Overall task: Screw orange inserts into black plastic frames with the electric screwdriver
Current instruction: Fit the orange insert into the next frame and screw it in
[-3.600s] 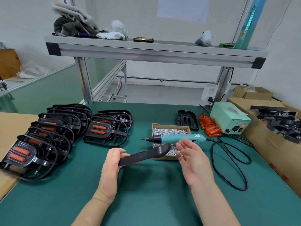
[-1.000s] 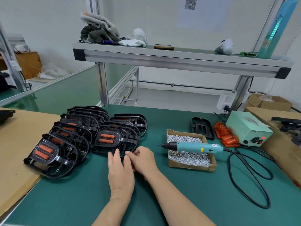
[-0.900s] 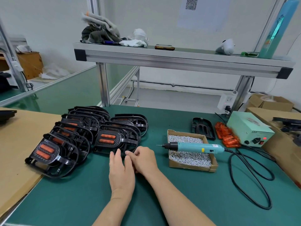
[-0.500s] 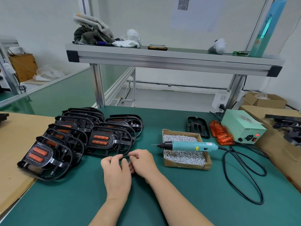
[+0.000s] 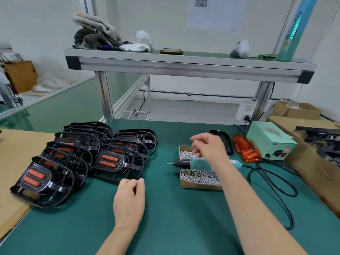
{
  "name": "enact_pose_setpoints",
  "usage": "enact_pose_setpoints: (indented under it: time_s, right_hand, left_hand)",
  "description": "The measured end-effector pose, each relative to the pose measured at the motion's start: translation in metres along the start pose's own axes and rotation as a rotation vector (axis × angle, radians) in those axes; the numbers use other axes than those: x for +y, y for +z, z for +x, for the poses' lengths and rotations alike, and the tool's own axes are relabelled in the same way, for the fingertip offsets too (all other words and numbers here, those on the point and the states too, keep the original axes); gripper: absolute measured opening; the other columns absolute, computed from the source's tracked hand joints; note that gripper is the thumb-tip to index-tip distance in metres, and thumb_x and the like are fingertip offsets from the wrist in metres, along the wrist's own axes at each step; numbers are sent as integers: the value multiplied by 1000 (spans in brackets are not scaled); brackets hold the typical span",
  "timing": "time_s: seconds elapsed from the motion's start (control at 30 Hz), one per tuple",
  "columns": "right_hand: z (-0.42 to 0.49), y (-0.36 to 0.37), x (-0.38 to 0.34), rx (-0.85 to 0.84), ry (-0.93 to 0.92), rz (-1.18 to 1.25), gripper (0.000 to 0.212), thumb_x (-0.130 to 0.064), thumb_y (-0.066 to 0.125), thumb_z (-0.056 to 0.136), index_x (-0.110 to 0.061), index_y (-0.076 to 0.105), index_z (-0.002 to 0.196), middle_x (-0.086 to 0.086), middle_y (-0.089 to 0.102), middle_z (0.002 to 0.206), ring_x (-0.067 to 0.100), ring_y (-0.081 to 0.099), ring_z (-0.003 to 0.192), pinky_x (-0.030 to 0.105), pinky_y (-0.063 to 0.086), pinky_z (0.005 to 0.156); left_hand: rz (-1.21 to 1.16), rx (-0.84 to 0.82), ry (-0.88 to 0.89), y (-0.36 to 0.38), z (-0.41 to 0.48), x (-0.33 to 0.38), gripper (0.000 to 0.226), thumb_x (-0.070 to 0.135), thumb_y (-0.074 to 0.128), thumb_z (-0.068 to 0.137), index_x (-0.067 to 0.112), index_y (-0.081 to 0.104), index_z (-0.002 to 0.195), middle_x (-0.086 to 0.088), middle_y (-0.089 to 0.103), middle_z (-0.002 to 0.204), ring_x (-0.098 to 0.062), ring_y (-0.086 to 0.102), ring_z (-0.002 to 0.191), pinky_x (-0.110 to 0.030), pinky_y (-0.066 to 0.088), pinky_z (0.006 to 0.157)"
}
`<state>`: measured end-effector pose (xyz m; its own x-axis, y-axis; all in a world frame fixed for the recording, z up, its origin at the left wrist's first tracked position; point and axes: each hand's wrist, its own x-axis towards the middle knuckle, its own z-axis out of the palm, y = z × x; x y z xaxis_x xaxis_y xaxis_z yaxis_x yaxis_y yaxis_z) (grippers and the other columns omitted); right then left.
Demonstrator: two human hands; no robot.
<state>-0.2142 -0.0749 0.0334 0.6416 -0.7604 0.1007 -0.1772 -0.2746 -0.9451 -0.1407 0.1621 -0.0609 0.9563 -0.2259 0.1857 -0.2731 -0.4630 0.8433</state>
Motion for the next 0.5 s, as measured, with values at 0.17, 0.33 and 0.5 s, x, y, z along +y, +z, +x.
enact_pose_setpoints:
  time_s: [0.17,0.33,0.5]
  right_hand:
    - [45,-55,32,160,69,-235,20,-4,62,90,-20,75,93,1,74,75,11,67,59,36,60,68]
    - [76,-85,58,148,114,-467,20,-4,63,92,-21,74,94,2,75,96,18,70,82,40,59,88]
    - [97,-96,71,-13,123,-818,34,-2,65,90,-21,74,116,2,69,126,23,62,117,31,48,104]
  left_hand:
    - [24,-9,17,1,-1,0,41,30,53,99,13,59,62,3,53,78,-13,55,69,-22,36,61]
    - [43,-4,15,3,0,-2,41,34,52,98,18,59,61,7,55,79,-8,55,70,-23,37,60]
    - [35,-5,32,5,1,-4,40,33,54,98,20,59,60,7,55,78,-8,56,70,-22,37,62]
